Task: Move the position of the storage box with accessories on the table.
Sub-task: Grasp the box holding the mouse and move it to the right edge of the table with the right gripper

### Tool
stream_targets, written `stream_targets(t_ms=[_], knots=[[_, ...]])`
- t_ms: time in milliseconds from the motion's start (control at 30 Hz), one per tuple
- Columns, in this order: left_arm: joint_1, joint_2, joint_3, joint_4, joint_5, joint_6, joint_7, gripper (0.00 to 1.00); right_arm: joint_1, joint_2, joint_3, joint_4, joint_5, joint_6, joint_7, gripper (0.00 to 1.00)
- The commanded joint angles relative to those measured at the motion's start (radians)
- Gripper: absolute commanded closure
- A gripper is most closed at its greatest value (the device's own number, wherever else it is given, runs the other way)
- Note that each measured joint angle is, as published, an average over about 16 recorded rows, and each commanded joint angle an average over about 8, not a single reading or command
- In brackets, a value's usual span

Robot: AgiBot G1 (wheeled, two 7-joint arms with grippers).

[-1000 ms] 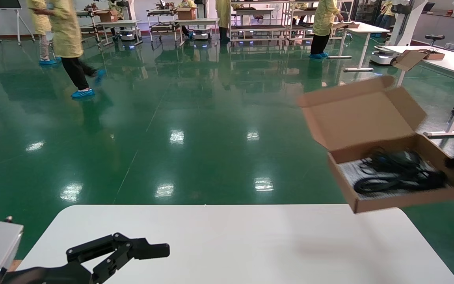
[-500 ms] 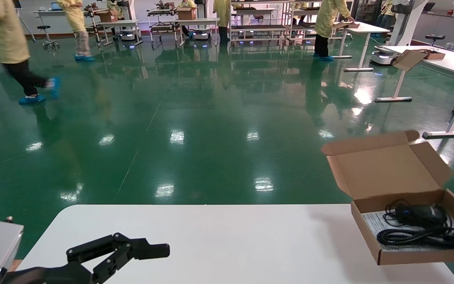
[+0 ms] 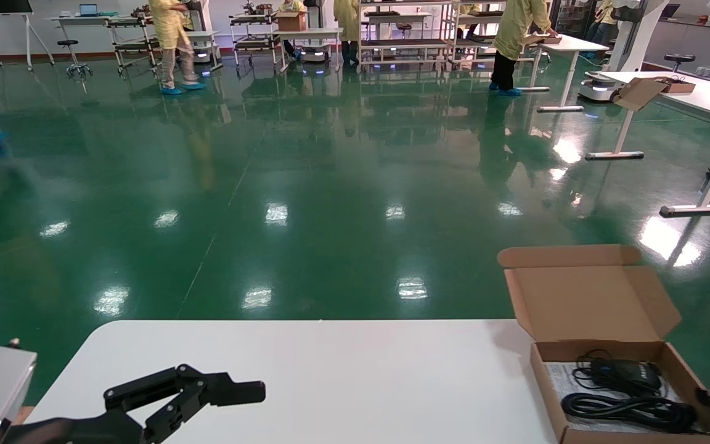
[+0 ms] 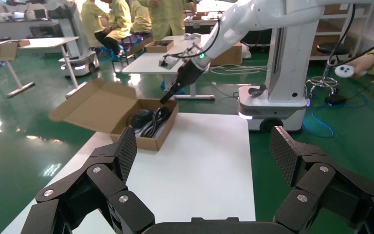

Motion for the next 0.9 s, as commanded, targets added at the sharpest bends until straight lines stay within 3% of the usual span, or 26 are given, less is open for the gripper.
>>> stream_targets(t_ms=[33,767,800,900], knots=[[0.000,0.000,0.000,0.000,0.000,0.000,0.000,0.00,-0.024,-0.010,0.009,0.004,0.013,0.024,-0.006,1.00],[0.000,0.000,0.000,0.000,0.000,0.000,0.000,0.00,-0.062,-0.026,0.050,0.026,0.068,0.106,-0.167,0.99],[0.000,0.000,0.000,0.000,0.000,0.000,0.000,0.00,-0.063,-0.025,0.052,0.025,0.071,0.106,-0.172,0.91],[0.000,0.000,0.000,0.000,0.000,0.000,0.000,0.00,-0.067,-0.025,0.058,0.022,0.079,0.106,-0.183,0.54]])
